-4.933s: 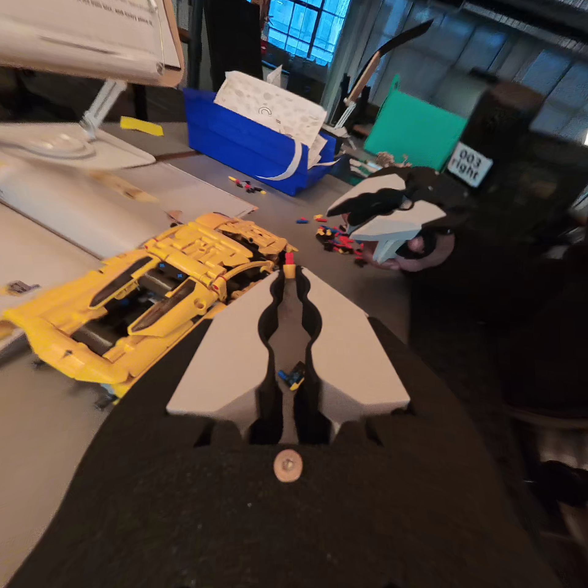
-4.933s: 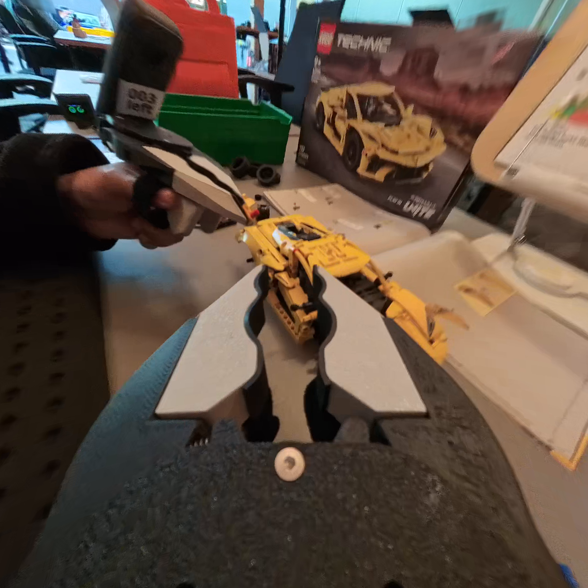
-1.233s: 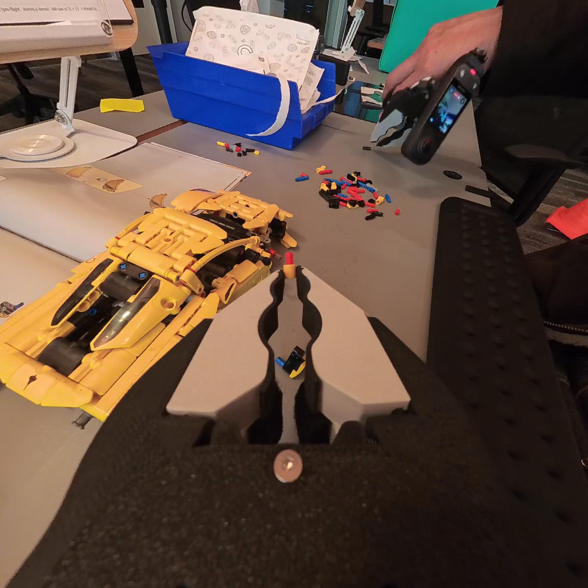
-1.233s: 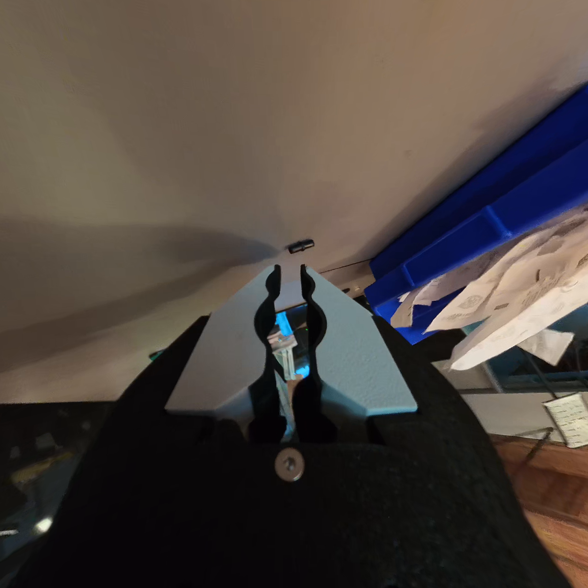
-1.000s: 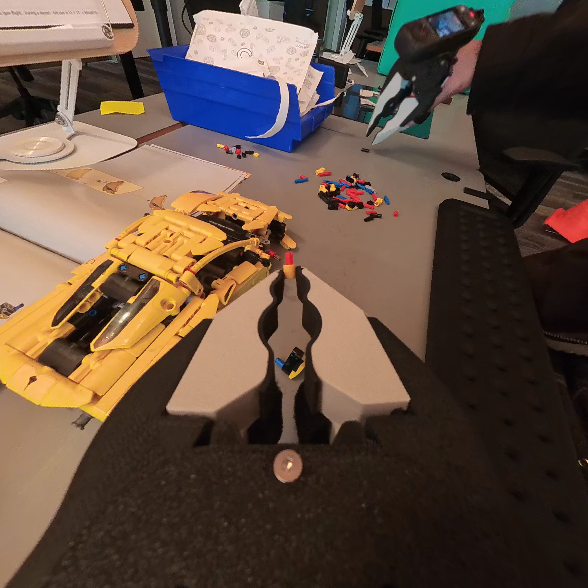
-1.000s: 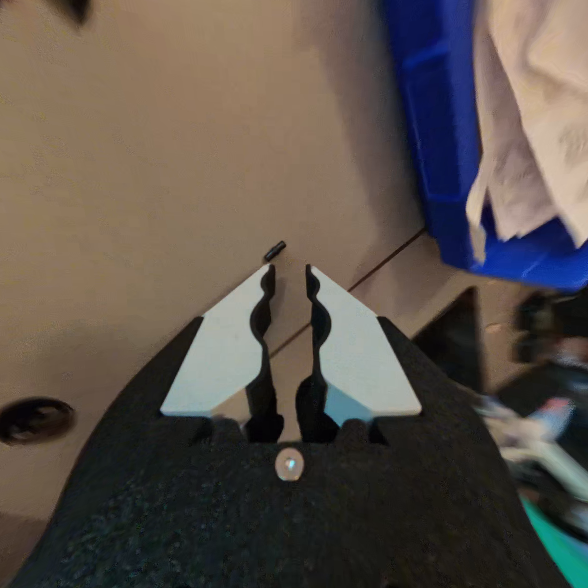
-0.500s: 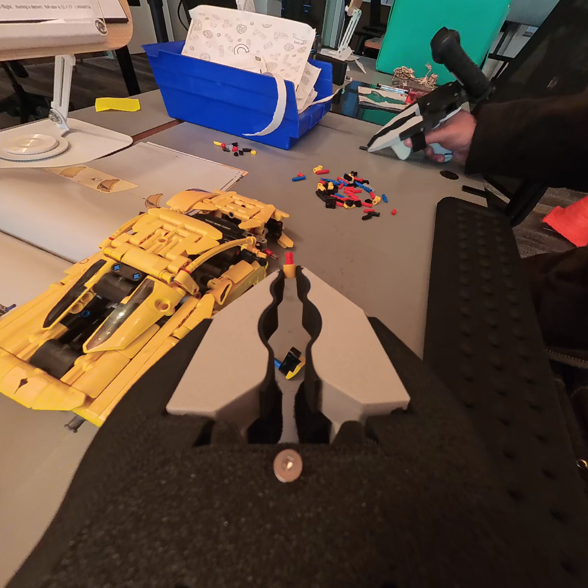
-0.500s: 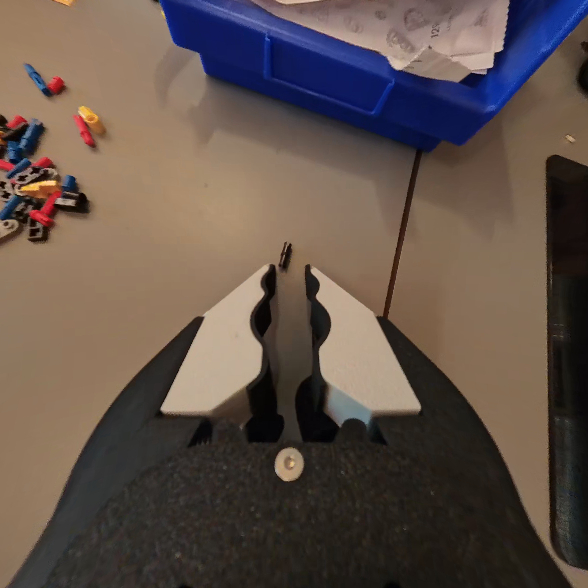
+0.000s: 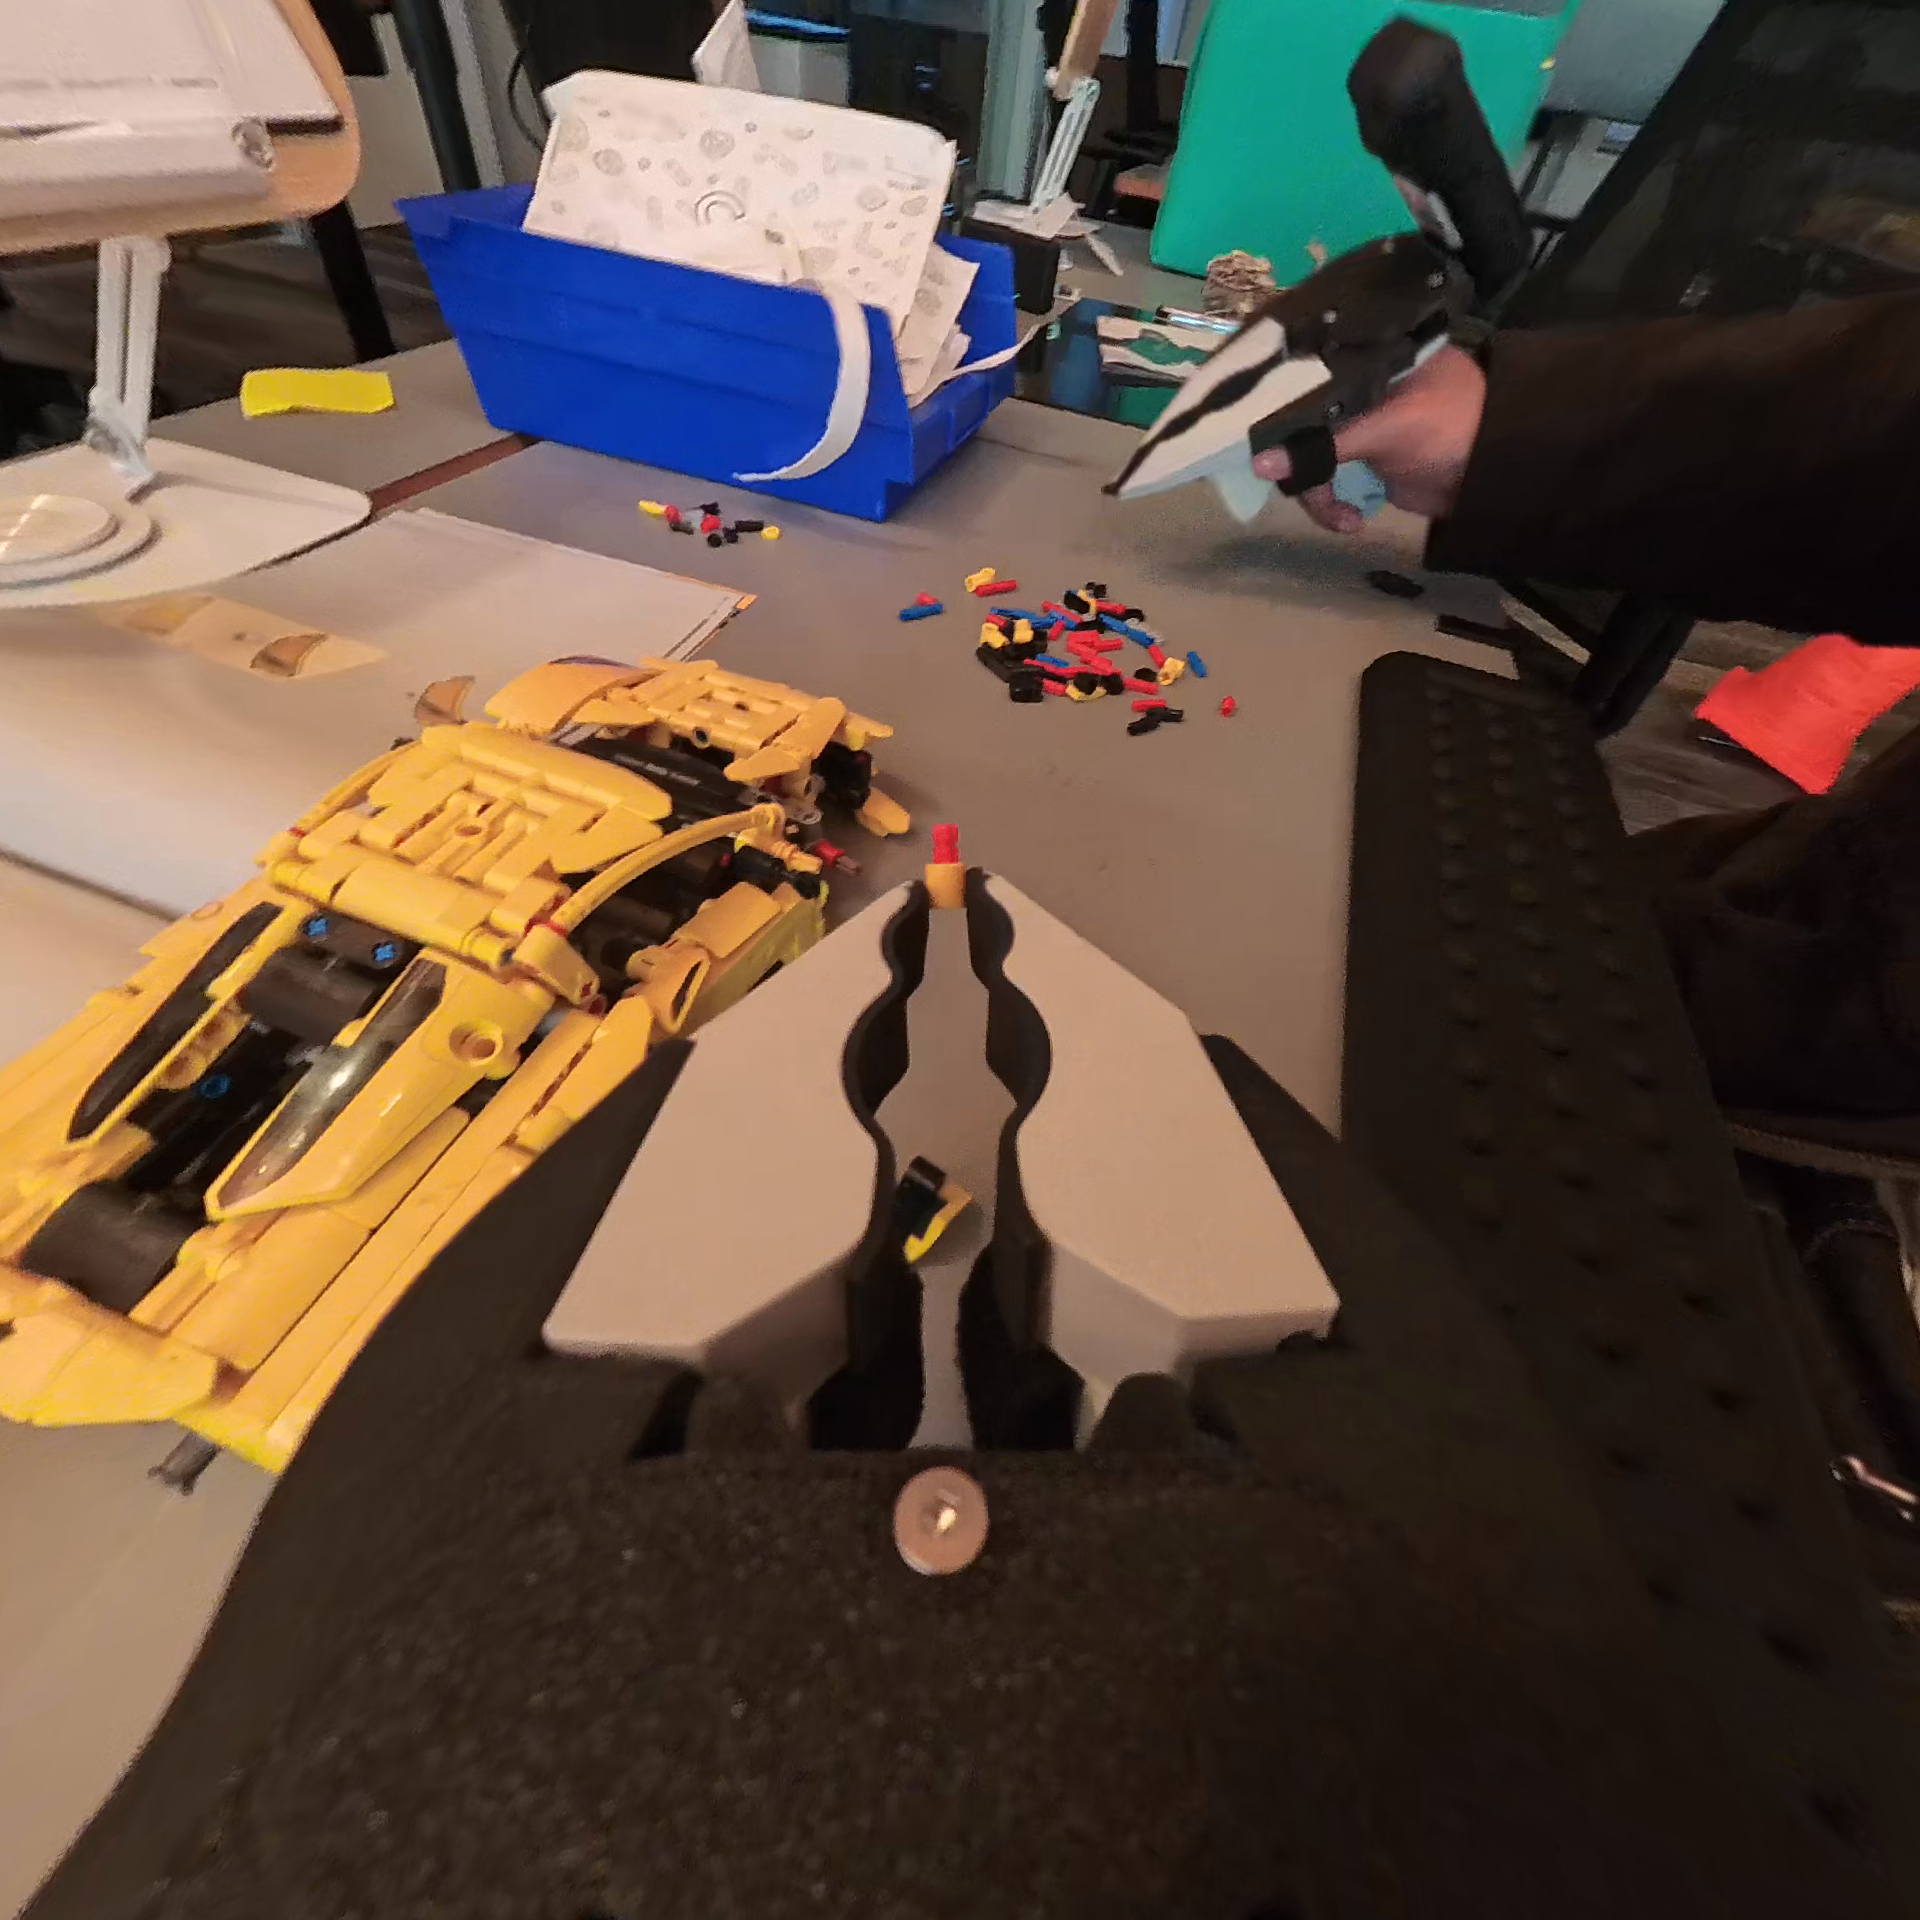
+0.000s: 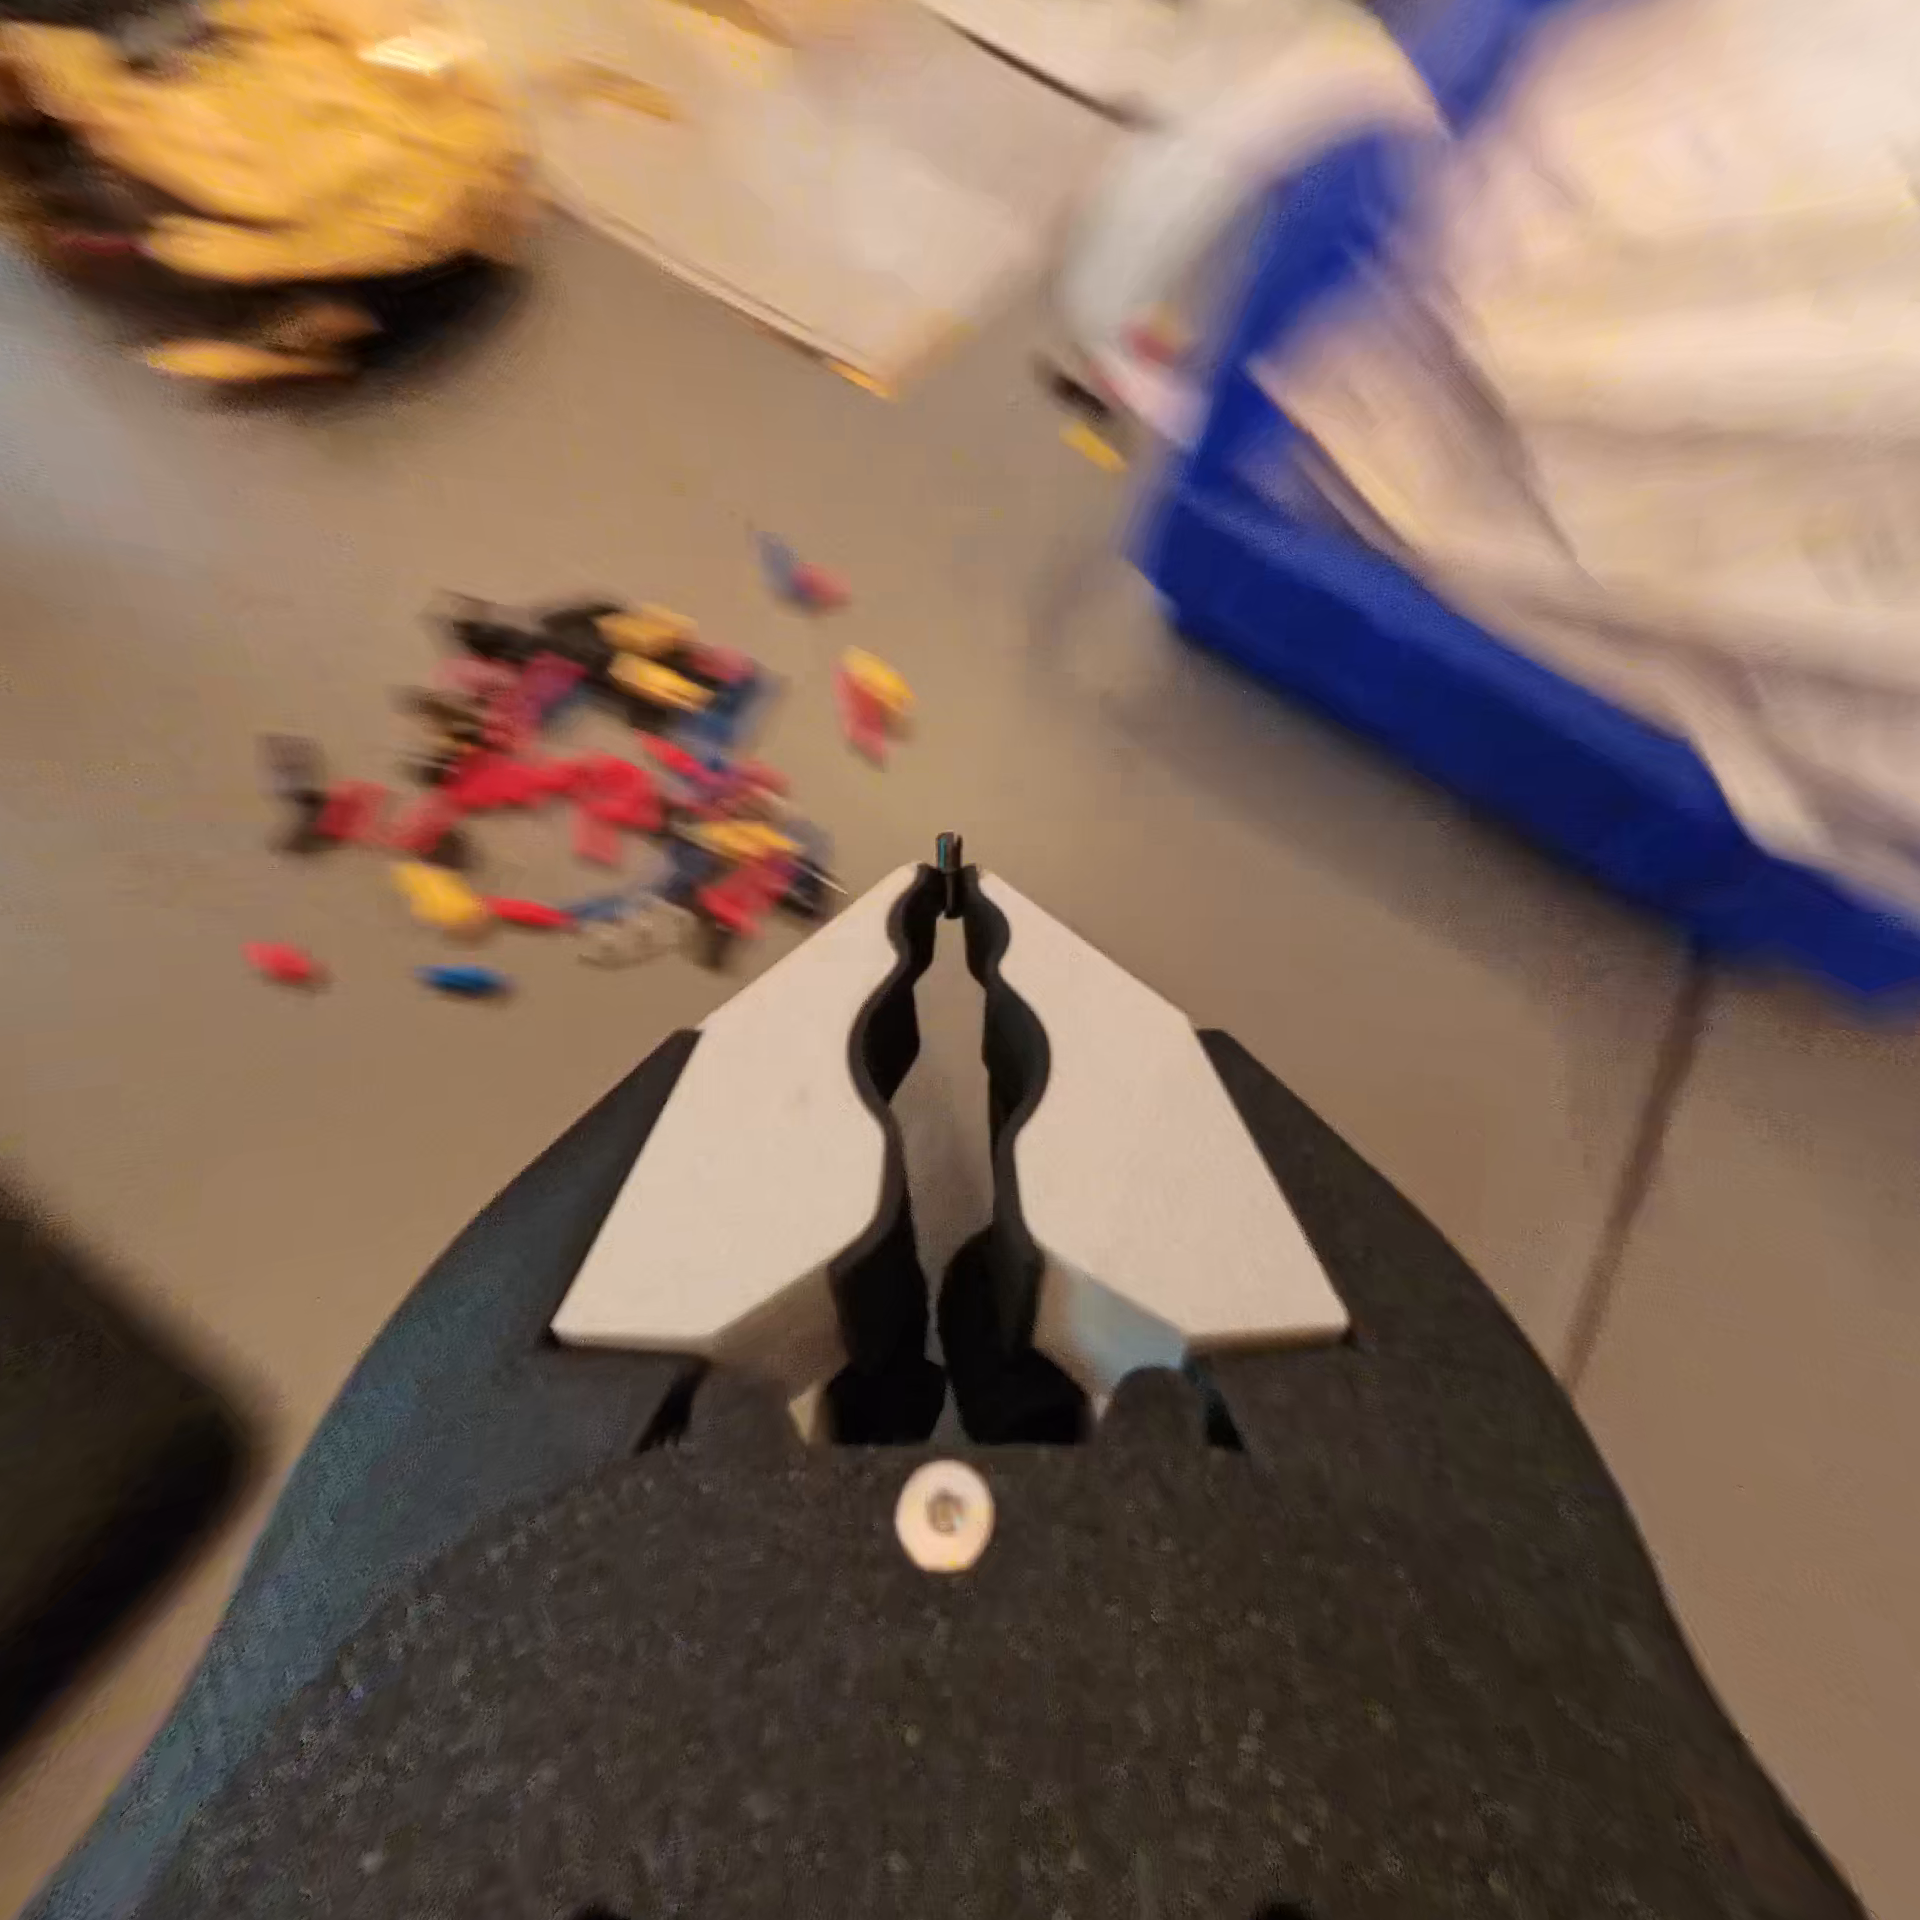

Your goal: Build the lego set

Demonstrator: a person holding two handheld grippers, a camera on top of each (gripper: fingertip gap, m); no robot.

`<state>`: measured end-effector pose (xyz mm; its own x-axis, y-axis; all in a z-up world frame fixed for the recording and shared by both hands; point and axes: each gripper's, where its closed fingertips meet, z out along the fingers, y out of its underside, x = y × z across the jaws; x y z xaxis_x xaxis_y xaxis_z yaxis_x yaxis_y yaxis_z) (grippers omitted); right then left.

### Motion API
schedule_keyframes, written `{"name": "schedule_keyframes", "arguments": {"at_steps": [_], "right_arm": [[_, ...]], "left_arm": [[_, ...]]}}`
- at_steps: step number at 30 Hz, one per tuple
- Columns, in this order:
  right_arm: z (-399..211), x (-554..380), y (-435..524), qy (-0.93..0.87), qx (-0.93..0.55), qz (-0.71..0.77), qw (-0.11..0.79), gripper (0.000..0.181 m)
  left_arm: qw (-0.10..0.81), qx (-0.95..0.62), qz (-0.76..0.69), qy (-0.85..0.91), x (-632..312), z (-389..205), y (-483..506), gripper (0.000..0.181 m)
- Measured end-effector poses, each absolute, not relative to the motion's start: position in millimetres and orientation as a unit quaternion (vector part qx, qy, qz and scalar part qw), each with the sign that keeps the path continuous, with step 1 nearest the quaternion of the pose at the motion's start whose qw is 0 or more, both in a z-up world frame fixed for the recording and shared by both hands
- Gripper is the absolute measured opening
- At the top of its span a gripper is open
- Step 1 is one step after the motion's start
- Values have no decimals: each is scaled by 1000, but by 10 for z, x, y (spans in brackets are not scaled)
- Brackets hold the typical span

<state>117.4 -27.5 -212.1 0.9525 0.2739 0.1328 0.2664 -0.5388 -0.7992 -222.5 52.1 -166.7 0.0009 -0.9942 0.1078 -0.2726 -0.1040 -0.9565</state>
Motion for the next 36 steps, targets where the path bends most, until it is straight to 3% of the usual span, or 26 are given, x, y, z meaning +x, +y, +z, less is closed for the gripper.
{"name": "schedule_keyframes", "arguments": {"at_steps": [5,10,17,20,30,36], "right_arm": [[-1678,-791,-46,-398,-815,40,420,3],[-1526,-1927,11,-351,-830,266,343,3],[-1737,-2052,178,-565,-737,-50,367,4],[-1786,-2132,172,-616,-692,-113,359,3],[-1915,-2173,212,-669,-649,-183,314,3],[-1905,-2190,239,-662,-645,-175,339,3]], "left_arm": [[452,-497,-412,616,-2172,-1610,275,7],[505,-443,-317,670,-2157,-1673,217,7],[509,-415,-217,722,-2128,-1873,175,7],[504,-418,-218,724,-2131,-1881,170,7],[484,-429,-180,741,-2144,-2021,217,6],[484,-438,-174,738,-2153,-2011,243,6]]}}
